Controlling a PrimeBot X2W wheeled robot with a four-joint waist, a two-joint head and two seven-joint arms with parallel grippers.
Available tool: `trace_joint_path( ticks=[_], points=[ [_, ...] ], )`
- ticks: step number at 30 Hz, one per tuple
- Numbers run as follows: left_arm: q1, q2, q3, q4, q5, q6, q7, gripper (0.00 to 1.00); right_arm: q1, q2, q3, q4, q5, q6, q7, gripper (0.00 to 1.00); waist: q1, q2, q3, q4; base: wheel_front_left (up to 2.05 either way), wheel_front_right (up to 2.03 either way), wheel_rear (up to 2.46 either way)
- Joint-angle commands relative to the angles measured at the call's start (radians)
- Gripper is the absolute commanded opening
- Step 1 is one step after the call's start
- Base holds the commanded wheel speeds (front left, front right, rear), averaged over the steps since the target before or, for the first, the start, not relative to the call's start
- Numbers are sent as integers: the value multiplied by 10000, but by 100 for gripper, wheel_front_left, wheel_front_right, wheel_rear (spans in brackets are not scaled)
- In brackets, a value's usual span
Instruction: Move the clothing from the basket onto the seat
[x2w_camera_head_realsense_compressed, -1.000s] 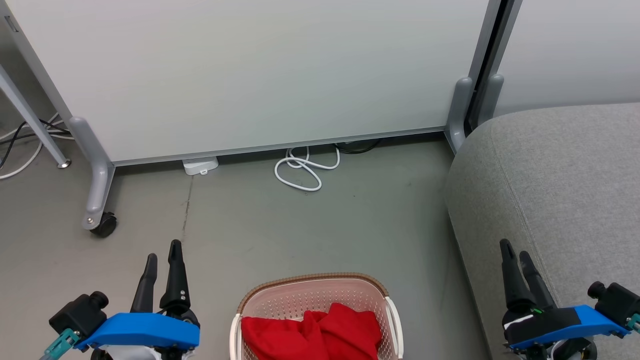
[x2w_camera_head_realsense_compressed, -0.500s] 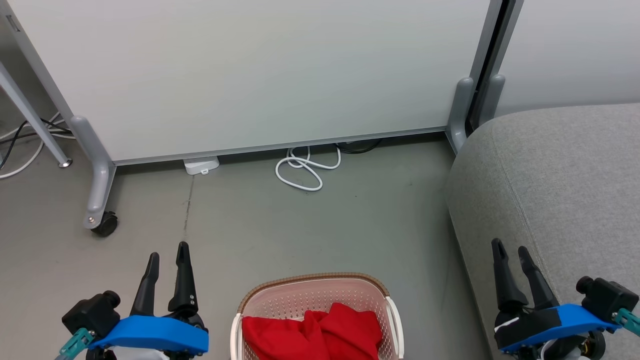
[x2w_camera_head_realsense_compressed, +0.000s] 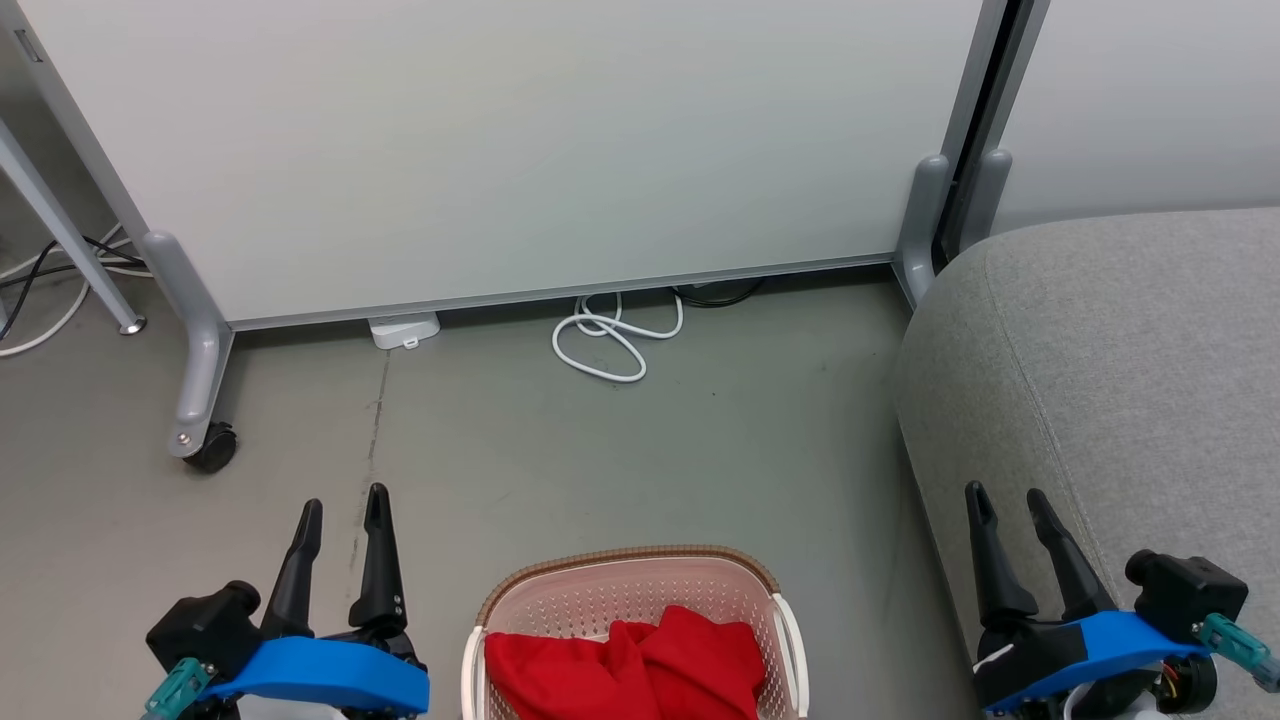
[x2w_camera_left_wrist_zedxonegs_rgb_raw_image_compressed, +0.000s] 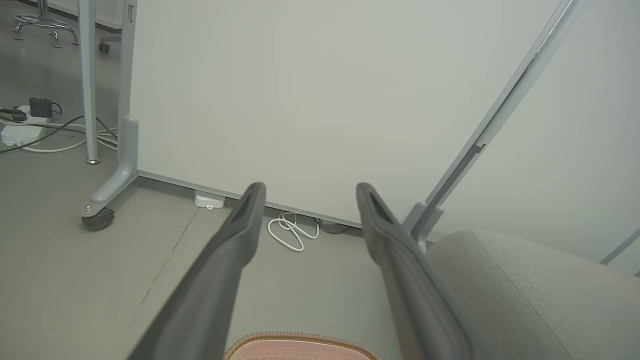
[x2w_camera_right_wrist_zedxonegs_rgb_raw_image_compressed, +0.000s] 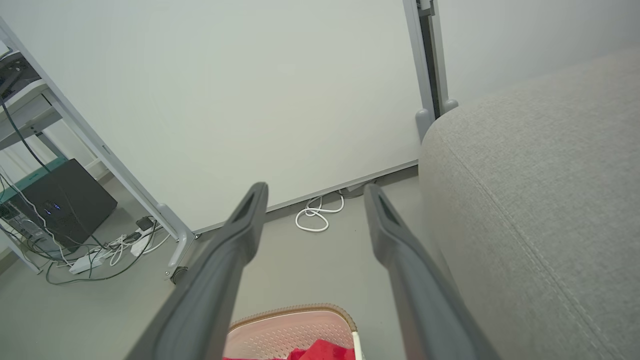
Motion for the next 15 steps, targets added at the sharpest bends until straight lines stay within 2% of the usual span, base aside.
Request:
trace_joint_path(
  ticks=[1, 15],
  points=[
    [-44, 21, -33, -76, 257, -61, -84, 100, -193, -77, 7, -27, -266, 18, -98, 100, 0, 0, -1, -2, 0, 0, 0],
    [68, 11, -196, 115, 1371, -97, -405, 100, -47, -82, 34, -5, -1514, 22, -258, 100, 0, 0, -82, 8, 0, 0, 0]
  ],
)
